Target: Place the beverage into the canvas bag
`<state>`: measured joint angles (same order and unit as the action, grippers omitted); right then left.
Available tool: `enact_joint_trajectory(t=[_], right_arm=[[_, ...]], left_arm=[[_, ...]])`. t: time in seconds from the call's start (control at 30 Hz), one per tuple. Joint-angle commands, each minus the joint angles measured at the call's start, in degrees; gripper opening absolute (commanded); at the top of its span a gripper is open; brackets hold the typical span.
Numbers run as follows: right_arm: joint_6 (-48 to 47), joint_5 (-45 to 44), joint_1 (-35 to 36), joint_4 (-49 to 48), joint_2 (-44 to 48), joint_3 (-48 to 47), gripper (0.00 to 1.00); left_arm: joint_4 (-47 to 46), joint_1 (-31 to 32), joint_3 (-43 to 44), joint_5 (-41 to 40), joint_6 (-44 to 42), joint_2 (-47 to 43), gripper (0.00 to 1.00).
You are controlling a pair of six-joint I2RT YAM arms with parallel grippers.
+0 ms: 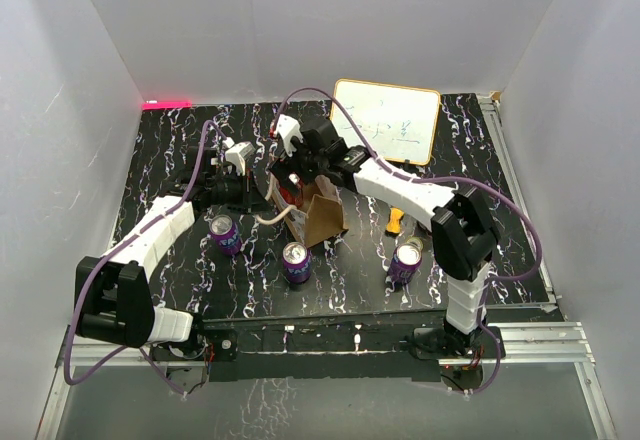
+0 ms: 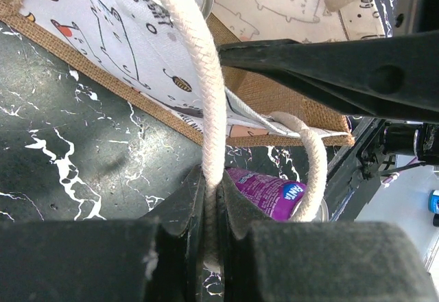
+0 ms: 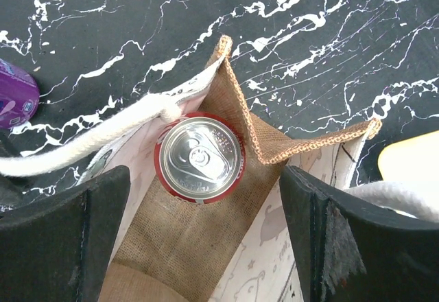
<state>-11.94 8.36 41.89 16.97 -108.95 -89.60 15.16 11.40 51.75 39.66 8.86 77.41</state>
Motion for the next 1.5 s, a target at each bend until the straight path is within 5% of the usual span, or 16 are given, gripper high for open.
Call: enact_joint_trajectory(t=[0.0,0.8,1.13,1.37,1.47], right_arm=[[-2.8,1.9,0.3,2.6,4.0,-4.3,0.93],[-9.4,28.1,2.3,14.8,14.9,-5.5,0.93],[-15.8,11.1,1.1,12.5,27.0,4.8,0.93],[-10.1,10.9,-16.7,6.4,38.1,17.7,0.95],[-8.9,2.6,-22.5,4.2,42.9,24.5,0.97]], left_arm=[[0.0,-0.2,1.0,1.5,0.8,-0.2,0.0],[2.8,-0.2,5.1,1.1,-1.1,3.5,0.0],[2.1,-0.2,4.4,0.3,-1.8,1.3,0.0],[1.9,-0.3,4.2,-0.2,-2.2,1.2,0.0],[2.0,-0.3,4.5,0.3,-2.1,1.3,0.0]])
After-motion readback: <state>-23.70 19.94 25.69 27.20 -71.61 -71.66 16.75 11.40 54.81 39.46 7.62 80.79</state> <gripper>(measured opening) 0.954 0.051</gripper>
